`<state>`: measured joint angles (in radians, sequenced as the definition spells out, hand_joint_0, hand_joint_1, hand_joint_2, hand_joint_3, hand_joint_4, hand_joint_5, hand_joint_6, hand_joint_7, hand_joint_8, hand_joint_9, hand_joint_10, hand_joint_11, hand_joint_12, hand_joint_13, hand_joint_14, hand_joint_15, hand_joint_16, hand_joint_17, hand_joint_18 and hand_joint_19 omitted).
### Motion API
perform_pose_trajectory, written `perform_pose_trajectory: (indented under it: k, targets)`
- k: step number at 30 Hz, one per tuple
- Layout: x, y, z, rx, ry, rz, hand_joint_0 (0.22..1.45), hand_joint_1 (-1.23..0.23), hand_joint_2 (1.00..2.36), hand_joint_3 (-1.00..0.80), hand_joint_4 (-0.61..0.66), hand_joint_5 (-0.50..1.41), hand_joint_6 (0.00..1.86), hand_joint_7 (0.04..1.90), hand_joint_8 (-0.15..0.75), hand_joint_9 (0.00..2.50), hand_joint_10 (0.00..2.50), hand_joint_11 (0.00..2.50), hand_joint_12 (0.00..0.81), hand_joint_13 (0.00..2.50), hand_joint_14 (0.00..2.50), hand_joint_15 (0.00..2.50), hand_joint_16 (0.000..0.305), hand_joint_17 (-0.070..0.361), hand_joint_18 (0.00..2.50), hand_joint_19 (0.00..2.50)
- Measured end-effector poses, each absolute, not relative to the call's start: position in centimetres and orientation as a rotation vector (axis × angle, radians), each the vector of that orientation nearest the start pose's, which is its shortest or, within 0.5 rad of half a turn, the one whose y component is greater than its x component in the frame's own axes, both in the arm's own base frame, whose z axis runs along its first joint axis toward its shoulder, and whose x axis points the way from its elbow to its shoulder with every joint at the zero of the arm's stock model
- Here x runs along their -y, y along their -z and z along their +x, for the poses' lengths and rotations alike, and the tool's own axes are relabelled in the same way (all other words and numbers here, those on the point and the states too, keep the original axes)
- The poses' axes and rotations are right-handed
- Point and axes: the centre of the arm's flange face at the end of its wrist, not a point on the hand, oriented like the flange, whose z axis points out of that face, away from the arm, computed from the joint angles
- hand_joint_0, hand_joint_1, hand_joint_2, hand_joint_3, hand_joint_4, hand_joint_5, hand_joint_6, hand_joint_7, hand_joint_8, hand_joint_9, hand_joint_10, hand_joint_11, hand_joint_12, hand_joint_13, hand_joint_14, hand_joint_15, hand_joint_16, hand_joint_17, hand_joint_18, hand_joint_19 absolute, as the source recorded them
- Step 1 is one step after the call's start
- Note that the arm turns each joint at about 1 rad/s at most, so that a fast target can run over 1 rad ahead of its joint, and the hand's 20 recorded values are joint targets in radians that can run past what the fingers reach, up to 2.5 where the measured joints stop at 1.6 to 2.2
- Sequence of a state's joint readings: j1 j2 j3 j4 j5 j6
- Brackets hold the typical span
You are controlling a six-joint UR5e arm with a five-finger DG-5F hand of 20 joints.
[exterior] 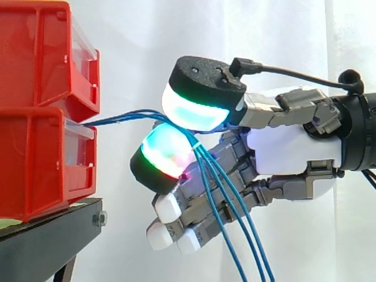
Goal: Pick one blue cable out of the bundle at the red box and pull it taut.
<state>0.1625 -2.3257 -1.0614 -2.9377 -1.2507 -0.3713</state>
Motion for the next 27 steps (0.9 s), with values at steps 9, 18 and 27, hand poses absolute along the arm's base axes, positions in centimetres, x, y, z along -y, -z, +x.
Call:
perform_pose_trajectory:
  k: [9,18,27]
  targets:
    - [3.93,-27.31,77.84,-1.306,-0.787,1.041,0.79,-0.9,1.01,-0.33,-0.17,-0.17,0.96,1.1,0.261,0.81,0.01,0.55,0.377,0.63,0.01,0.3,0.045,0.102,0.58,0.33]
    - [3.92,-27.29,77.81,-1.308,-0.784,1.041,0.87,-0.89,1.0,-0.5,-0.43,-0.16,0.96,1.23,0.188,0.87,0.01,0.48,0.331,0.64,0.01,0.28,0.037,0.084,0.52,0.3]
    - [3.77,-27.16,77.67,-1.319,-0.783,1.051,0.67,-0.93,1.0,-0.5,-0.32,-0.12,0.93,1.02,0.184,0.89,0.01,0.44,0.319,0.66,0.01,0.28,0.036,0.08,0.55,0.26]
